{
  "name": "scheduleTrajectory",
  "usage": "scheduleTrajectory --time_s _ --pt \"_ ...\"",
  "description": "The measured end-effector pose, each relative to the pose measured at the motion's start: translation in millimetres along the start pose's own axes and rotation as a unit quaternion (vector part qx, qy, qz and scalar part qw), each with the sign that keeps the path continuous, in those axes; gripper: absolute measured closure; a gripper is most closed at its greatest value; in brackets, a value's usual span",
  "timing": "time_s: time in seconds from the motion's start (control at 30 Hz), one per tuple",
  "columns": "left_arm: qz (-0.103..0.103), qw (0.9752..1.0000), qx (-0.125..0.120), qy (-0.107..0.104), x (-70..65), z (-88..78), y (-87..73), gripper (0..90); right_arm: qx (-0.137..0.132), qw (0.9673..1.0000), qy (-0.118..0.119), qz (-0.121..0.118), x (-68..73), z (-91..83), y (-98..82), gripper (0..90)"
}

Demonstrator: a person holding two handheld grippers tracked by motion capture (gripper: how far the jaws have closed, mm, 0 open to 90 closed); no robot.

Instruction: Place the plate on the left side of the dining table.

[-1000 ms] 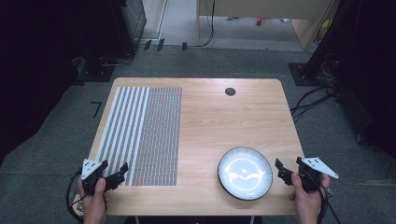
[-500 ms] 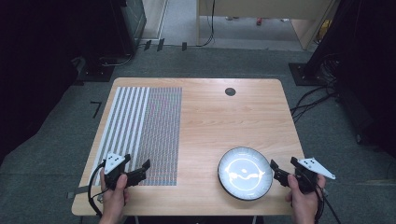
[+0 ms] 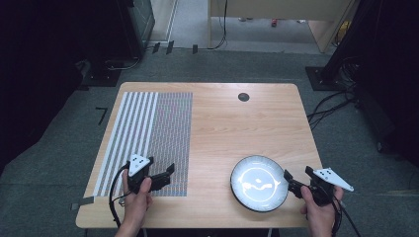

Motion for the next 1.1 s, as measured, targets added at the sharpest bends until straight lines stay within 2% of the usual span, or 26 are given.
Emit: scheduleTrajectory --time_s 0.07,0.1,0.13,0.17,0.2,0.37,0.4,0.6,0.83,1.1 --pt "0.001 1.0000 -0.001 -0.002 -2.8 0.7 1.7 17.7 -0.003 1.0000 0.002 -0.002 1.6 0.3 0.5 15.3" --pt "0.004 1.0000 -0.003 -0.006 -9.3 2.5 4.9 17.7 -0.003 1.0000 0.003 -0.004 2.0 0.5 0.6 15.3" --pt "0.004 1.0000 -0.003 -0.006 -9.3 2.5 4.9 17.7 -0.003 1.0000 0.002 -0.006 2.2 0.7 0.6 15.3" --pt "0.007 0.9999 -0.002 -0.013 -17.2 4.3 7.2 17.7 -0.005 1.0000 0.002 -0.007 2.6 0.8 0.8 15.7" --pt "0.007 0.9999 -0.002 -0.013 -17.2 4.3 7.2 17.7 -0.006 0.9999 -0.001 -0.008 2.7 0.8 1.0 16.8" --pt "0.019 0.9994 -0.002 -0.029 -40.7 9.7 10.4 17.7 -0.011 0.9999 -0.008 -0.009 2.9 0.5 1.9 20.1" --pt "0.021 0.9991 -0.002 -0.037 -50.7 11.6 11.2 17.7 -0.010 0.9999 -0.008 -0.009 2.8 0.8 1.6 20.2" --pt "0.028 0.9980 0.000 -0.057 -76.2 17.9 10.9 17.7 -0.013 0.9998 -0.017 -0.001 0.3 0.8 1.6 24.9" --pt "0.041 0.9965 0.011 -0.072 -97.7 27.5 4.1 17.8 -0.021 0.9994 -0.026 0.003 -0.2 -0.8 2.8 30.7" --pt "0.051 0.9943 0.018 -0.092 -118.8 32.2 -1.3 17.8 -0.021 0.9994 -0.026 -0.003 3.2 0.9 1.6 34.0"
Point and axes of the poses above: each handheld gripper's, and its own axes: z roughly forward along the jaws, y roughly out of its top, x roughly to its left, the point moved 9 cm from there along z, roughly forward along the jaws, and after that the axes turned 10 degrees about y, right-handed, at the moved point
